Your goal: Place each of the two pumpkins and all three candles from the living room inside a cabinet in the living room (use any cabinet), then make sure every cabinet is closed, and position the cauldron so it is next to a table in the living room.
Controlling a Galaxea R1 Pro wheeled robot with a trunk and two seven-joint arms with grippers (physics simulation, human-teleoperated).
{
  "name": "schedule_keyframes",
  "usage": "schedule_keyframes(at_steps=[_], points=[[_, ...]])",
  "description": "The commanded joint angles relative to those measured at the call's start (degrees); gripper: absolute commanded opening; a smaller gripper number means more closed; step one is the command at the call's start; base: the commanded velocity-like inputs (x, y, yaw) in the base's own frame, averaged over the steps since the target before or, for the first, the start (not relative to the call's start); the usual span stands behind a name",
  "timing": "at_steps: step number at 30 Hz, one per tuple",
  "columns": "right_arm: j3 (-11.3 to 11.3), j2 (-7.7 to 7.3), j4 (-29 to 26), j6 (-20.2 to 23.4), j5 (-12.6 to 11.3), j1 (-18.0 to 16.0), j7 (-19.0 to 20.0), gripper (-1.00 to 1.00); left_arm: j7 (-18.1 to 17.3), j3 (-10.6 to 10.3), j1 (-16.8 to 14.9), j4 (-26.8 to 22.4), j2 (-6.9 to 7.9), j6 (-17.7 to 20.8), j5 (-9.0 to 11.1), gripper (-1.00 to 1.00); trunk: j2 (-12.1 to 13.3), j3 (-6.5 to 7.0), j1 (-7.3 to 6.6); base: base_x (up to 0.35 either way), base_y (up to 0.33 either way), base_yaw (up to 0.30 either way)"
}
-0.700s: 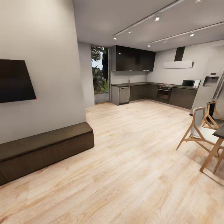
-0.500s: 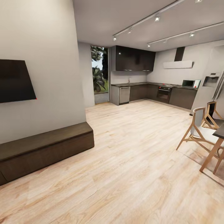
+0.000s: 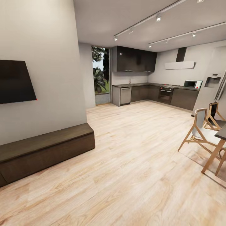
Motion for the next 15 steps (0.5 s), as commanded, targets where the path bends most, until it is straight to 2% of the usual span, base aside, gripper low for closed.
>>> schedule_keyframes(at_steps=[1,8,12,15], points=[[0.00,0.00,-0.02,-0.05,-0.01,-0.02,0.00,1.00,-0.01,-0.01,0.03,-0.11,0.01,-0.01,0.00,1.00,-0.02,-0.06,0.00,0.000,0.000,-0.051],[0.05,-0.01,-0.32,-0.78,0.00,-0.02,-0.06,1.00,-0.01,-0.01,0.03,-0.11,0.01,-0.01,0.00,1.00,-0.02,-0.30,0.00,0.000,0.000,-0.143],[0.09,0.05,-0.31,-2.84,-0.01,-0.02,-0.08,1.00,-0.01,-0.01,0.03,-0.11,0.01,-0.01,0.00,1.00,-0.02,-0.33,0.00,0.000,0.000,-0.030],[0.08,0.07,-0.18,-4.19,-0.01,-0.02,-0.09,1.00,-0.01,-0.01,0.03,-0.11,0.01,-0.01,0.00,1.00,-0.02,-0.39,0.00,0.000,0.000,0.085]])
